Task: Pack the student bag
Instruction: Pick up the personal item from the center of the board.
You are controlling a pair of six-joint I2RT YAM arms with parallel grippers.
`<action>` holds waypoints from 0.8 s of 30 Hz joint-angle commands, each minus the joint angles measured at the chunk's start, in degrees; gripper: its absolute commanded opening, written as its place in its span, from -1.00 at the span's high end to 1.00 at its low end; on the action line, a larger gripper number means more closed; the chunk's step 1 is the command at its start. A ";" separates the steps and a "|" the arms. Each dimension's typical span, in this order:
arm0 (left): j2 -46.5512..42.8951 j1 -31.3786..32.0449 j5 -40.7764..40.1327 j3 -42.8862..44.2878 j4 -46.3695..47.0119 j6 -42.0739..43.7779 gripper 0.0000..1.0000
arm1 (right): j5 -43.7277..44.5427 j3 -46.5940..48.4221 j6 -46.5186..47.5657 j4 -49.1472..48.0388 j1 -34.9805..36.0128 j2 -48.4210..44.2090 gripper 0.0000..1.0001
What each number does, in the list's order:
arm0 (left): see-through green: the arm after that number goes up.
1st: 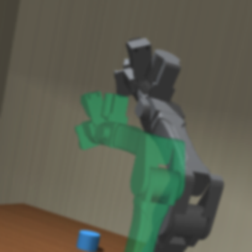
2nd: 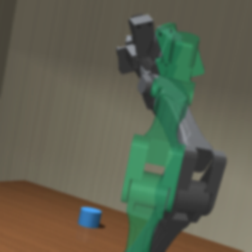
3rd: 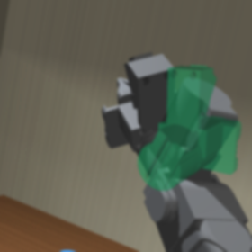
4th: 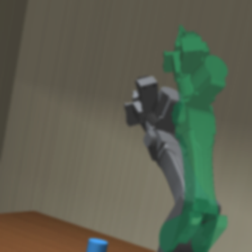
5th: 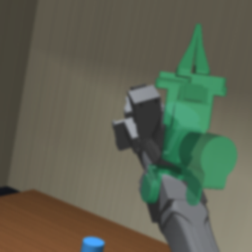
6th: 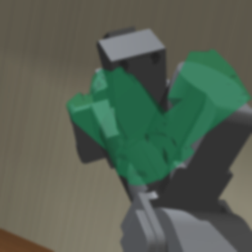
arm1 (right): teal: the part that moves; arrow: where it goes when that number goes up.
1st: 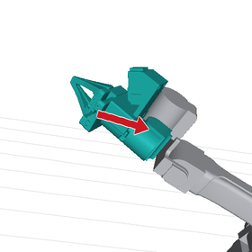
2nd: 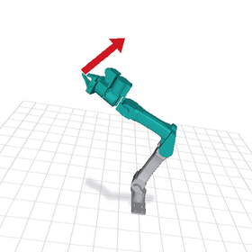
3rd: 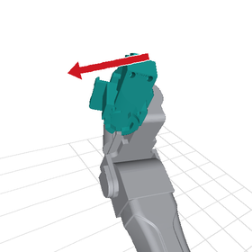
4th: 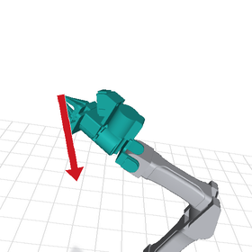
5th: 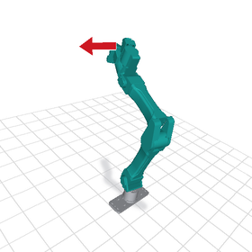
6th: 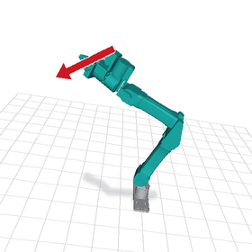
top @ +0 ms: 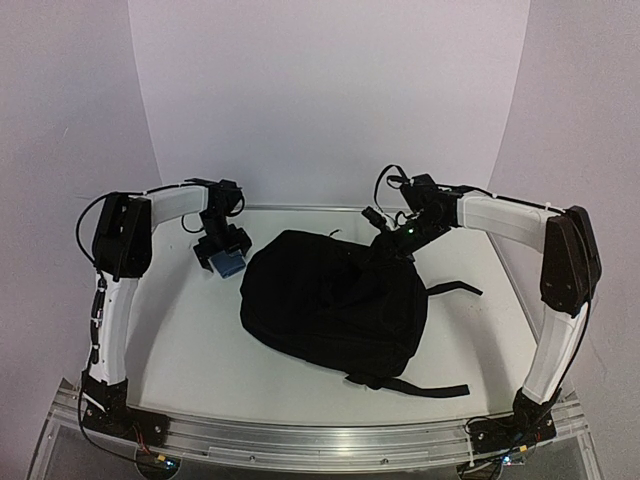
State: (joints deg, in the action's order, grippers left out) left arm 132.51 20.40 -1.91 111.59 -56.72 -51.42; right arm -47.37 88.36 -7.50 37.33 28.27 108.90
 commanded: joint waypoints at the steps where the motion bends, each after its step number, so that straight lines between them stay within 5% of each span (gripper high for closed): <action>1: 2.96 -0.41 -3.69 6.34 -4.57 -1.35 -0.99 | -1.14 0.29 0.82 1.82 0.36 -2.34 1.00; 15: 7.57 -0.54 0.55 7.07 -5.90 -0.14 -0.97 | -0.70 -0.18 0.91 1.86 0.33 -3.01 1.00; 24: -2.49 -0.48 -1.33 -0.54 -2.52 5.96 -0.21 | -0.67 -0.30 1.03 1.86 0.32 -3.70 1.00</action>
State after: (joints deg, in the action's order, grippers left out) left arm 136.25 19.93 -3.00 114.33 -59.96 -49.52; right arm -47.34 88.33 -7.49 37.34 28.27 108.88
